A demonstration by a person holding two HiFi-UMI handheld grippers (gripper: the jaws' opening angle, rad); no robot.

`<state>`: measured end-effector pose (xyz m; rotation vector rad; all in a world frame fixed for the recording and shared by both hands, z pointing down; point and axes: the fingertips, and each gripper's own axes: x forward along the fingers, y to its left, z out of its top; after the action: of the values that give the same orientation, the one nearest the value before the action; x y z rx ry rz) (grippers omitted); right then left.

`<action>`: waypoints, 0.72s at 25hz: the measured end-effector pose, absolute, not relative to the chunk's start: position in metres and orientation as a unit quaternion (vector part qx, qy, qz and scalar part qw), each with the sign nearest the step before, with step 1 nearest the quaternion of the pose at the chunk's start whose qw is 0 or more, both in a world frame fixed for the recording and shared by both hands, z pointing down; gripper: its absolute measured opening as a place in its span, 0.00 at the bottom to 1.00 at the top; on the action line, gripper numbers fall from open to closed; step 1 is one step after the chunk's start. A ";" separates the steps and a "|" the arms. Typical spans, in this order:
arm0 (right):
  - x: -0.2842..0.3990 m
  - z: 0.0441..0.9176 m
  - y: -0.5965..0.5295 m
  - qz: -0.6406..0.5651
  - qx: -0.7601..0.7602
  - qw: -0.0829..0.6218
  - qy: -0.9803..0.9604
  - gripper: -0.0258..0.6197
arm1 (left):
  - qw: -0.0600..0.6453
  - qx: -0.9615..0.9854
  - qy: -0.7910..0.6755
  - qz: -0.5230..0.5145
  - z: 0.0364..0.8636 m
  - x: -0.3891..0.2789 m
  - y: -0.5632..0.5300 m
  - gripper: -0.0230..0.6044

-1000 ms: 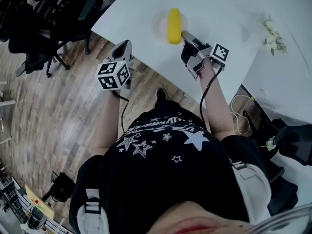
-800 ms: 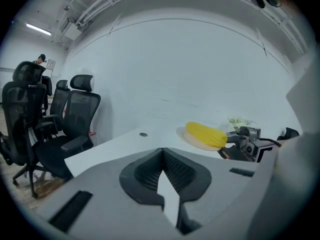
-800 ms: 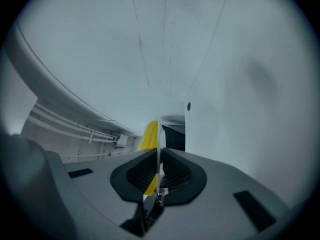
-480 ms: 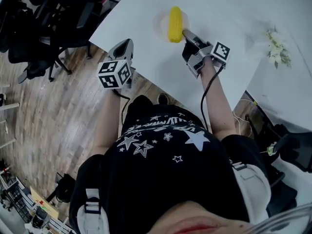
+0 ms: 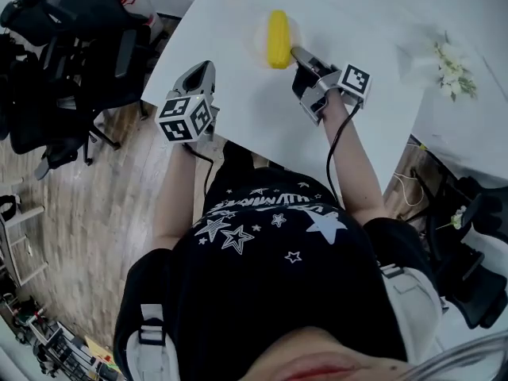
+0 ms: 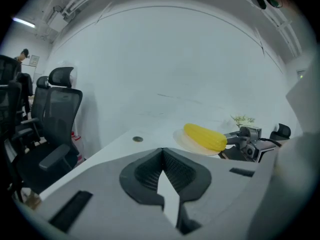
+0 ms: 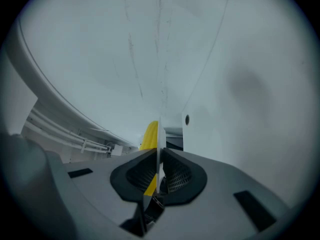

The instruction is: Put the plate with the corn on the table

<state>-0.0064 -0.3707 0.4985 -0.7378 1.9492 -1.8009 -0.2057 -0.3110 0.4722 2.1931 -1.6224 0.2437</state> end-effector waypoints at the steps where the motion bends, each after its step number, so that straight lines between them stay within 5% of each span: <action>1: -0.008 0.499 -0.376 -0.641 -0.268 0.197 0.692 0.09 | 0.197 0.791 -0.571 0.092 0.472 -0.208 -0.322 0.05; 18: -0.039 0.520 -0.475 -0.601 -0.351 0.263 0.668 0.09 | 0.192 0.856 -0.467 0.114 0.492 -0.240 -0.480 0.05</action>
<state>-0.0388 -0.4751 0.5197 -0.9490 1.8073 -1.6267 -0.2396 -0.4803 0.4920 2.4021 -1.3112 0.3205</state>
